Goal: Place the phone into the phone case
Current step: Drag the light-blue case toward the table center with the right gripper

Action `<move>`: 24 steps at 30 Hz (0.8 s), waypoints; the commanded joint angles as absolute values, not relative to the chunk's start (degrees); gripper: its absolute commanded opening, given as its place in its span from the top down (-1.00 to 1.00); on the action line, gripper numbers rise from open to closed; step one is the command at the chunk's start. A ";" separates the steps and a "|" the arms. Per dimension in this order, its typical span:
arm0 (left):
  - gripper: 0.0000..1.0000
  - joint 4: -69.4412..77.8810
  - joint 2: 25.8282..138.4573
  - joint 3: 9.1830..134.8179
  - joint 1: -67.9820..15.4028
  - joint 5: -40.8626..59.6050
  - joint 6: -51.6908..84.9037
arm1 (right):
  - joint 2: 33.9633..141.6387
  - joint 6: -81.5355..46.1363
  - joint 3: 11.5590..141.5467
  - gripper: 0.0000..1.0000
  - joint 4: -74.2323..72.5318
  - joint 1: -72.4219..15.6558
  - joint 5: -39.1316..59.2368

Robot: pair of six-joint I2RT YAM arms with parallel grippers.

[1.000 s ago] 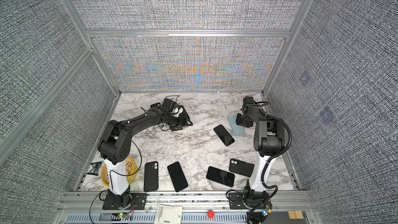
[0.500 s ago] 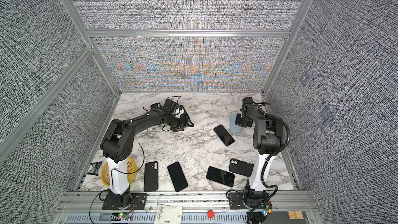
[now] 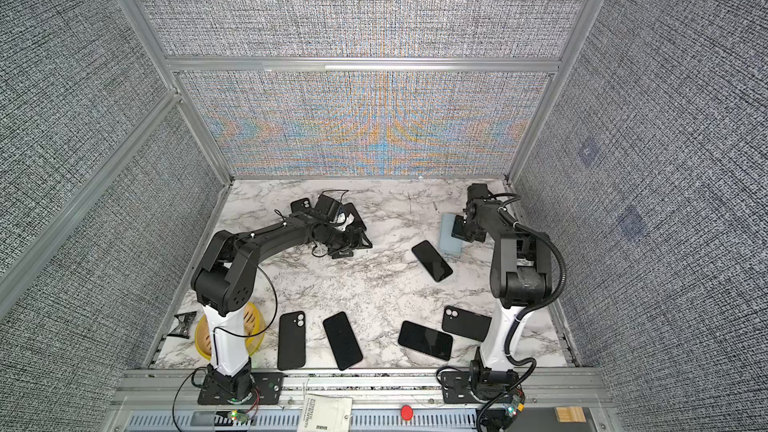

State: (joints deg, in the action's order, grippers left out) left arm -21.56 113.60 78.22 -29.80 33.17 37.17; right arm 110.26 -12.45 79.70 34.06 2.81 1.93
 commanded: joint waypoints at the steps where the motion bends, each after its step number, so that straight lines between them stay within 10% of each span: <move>1: -0.69 -19.64 111.93 78.22 -29.79 33.76 37.32 | 107.96 -11.52 79.44 1.00 36.02 2.13 2.21; 24: -0.69 -16.32 105.03 68.67 -29.49 31.89 37.24 | 111.08 0.58 76.62 1.00 40.31 -27.35 12.02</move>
State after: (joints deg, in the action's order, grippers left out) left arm -18.22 105.51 69.23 -29.52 31.90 36.73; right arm 110.15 -2.04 75.83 39.59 -25.98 11.20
